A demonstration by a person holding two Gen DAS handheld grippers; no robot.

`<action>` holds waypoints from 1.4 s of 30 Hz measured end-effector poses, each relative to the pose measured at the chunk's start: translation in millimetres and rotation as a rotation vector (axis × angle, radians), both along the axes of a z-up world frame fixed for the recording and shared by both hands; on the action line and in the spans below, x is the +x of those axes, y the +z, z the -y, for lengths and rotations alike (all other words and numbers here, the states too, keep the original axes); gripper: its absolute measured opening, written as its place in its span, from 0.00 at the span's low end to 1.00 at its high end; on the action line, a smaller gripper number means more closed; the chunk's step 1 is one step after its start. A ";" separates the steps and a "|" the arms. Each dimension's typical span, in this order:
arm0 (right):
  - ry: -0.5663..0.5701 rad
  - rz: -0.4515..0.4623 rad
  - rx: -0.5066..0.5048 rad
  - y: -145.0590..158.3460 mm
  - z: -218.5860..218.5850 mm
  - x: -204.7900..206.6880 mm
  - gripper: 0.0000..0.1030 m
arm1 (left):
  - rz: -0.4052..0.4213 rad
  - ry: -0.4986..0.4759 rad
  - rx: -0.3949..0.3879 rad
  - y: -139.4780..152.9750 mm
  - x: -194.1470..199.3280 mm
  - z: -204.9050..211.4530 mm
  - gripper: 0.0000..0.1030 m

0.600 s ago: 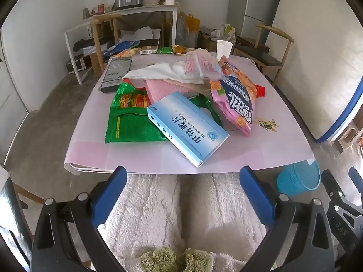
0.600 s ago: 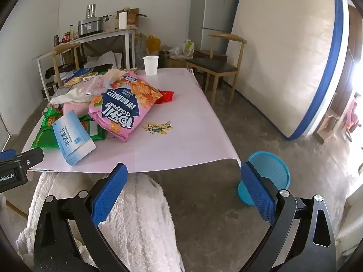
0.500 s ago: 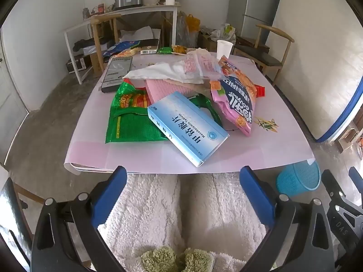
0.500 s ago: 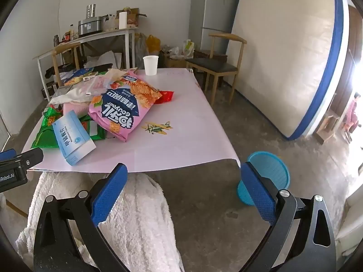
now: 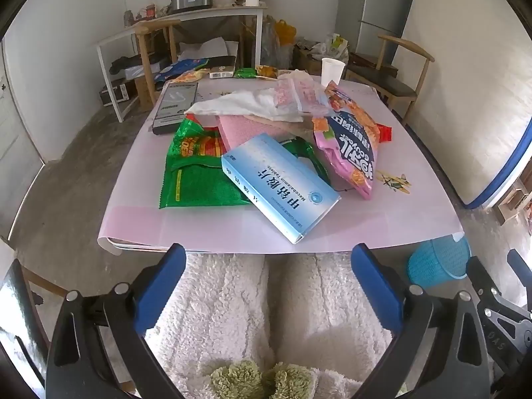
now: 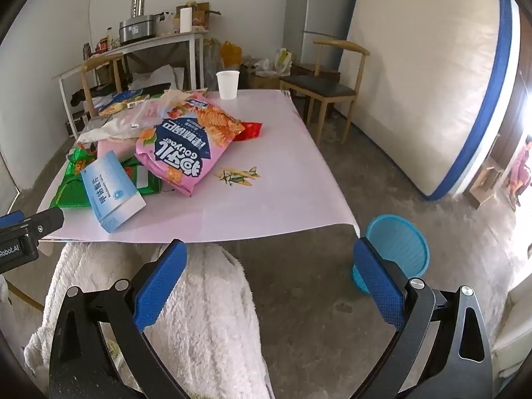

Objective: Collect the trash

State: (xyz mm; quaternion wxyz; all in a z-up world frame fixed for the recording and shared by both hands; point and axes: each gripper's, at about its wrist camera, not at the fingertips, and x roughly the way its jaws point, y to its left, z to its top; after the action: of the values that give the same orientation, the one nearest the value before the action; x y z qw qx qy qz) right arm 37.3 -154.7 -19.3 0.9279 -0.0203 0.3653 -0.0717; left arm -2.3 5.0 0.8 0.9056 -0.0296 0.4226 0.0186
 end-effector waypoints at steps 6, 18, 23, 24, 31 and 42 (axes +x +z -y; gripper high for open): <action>0.001 -0.005 -0.011 0.8 -2.4 -1.6 0.93 | 0.002 0.010 0.005 -0.4 0.0 -2.1 0.94; 0.000 -0.009 -0.017 0.3 -4.7 -0.3 0.93 | 0.000 0.018 0.008 -1.1 1.0 -7.1 0.94; -0.003 -0.013 -0.021 0.9 -4.3 0.3 0.93 | -0.001 0.015 0.008 -1.2 1.0 -7.0 0.94; -0.002 -0.013 -0.020 0.9 -4.1 0.5 0.93 | -0.001 0.014 0.010 -1.3 1.0 -7.0 0.94; 0.000 -0.013 -0.021 0.7 -4.5 2.3 0.93 | -0.002 0.015 0.007 -1.8 0.6 -6.9 0.94; -0.005 -0.018 -0.021 1.6 -4.0 4.3 0.93 | -0.001 0.014 0.009 -2.0 0.5 -6.5 0.94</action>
State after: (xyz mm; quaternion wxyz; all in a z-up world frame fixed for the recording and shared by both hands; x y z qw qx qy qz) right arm 41.6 -150.7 -17.6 0.9242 -0.0296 0.3728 -0.0774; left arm -1.8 11.4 -1.2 0.9054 -0.0287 0.4226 0.0268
